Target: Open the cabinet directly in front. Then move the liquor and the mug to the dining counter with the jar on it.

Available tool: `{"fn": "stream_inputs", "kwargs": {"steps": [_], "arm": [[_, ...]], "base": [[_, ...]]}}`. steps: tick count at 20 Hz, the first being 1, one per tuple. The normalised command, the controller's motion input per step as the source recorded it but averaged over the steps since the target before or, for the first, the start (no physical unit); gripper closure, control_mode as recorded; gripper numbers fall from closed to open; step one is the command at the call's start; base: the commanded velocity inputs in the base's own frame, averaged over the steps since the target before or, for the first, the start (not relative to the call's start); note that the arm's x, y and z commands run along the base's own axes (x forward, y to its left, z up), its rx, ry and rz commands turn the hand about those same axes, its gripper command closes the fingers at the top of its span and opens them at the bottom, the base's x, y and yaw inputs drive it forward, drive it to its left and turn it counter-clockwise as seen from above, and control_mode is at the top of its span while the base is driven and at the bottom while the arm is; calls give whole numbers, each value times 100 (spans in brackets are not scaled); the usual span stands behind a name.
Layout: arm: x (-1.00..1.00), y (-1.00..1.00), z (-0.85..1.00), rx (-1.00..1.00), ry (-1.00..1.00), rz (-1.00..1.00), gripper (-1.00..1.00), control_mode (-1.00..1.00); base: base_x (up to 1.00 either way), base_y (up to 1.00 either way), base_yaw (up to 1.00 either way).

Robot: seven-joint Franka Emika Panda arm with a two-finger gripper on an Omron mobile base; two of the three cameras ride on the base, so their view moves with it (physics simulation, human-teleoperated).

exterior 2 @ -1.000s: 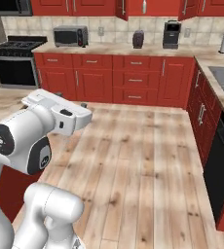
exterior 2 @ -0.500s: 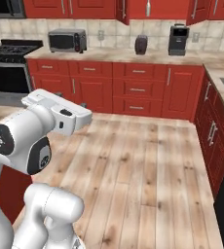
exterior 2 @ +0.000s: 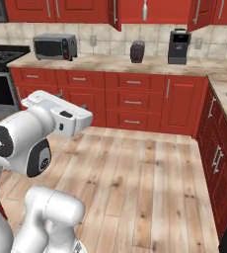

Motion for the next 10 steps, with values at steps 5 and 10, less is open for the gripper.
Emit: {"fn": "stream_inputs", "kwargs": {"steps": [5, 10], "arm": [[0, 0, 0, 0, 0, 0, -100, 100], [0, 0, 0, 0, 0, 0, -100, 100]], "base": [[100, -56, 0], [100, -41, 0]]}}
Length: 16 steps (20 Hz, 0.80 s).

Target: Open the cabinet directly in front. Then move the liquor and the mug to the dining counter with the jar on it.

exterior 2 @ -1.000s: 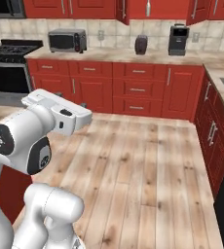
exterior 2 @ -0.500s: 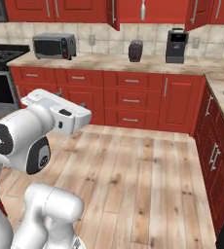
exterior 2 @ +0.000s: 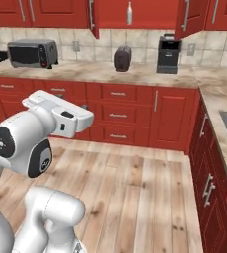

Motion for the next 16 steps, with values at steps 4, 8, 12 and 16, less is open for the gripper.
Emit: {"fn": "stream_inputs", "kwargs": {"steps": [4, 8, 12, 16], "arm": [[0, 0, 0, 0, 0, 0, -100, 100], [0, 0, 0, 0, 0, 0, -100, 100], [0, 0, 0, 0, 0, 0, -100, 100], [0, 0, 0, 0, 0, 0, -100, 100]], "base": [[100, -16, 2], [100, -1, 6], [100, -6, 7], [100, -21, 0]]}}
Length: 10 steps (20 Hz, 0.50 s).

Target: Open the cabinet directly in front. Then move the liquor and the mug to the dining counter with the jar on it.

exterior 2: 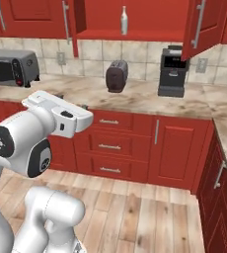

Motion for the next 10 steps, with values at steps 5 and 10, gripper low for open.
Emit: {"fn": "stream_inputs", "kwargs": {"steps": [5, 10], "arm": [[0, 0, 0, 0, 0, 0, -100, 100], [0, 0, 0, 0, 0, 0, -100, 100]], "base": [[100, -29, 0], [100, -30, 0]]}}
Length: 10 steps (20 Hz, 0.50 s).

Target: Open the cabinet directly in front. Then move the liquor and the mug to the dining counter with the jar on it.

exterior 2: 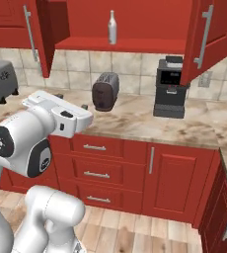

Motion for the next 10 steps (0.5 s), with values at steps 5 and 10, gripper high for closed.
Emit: {"fn": "stream_inputs", "kwargs": {"steps": [5, 10], "arm": [[0, 0, 0, 0, 0, 0, -100, 100], [0, 0, 0, 0, 0, 0, -100, 100]], "base": [[100, -25, 0], [32, -2, 0]]}}
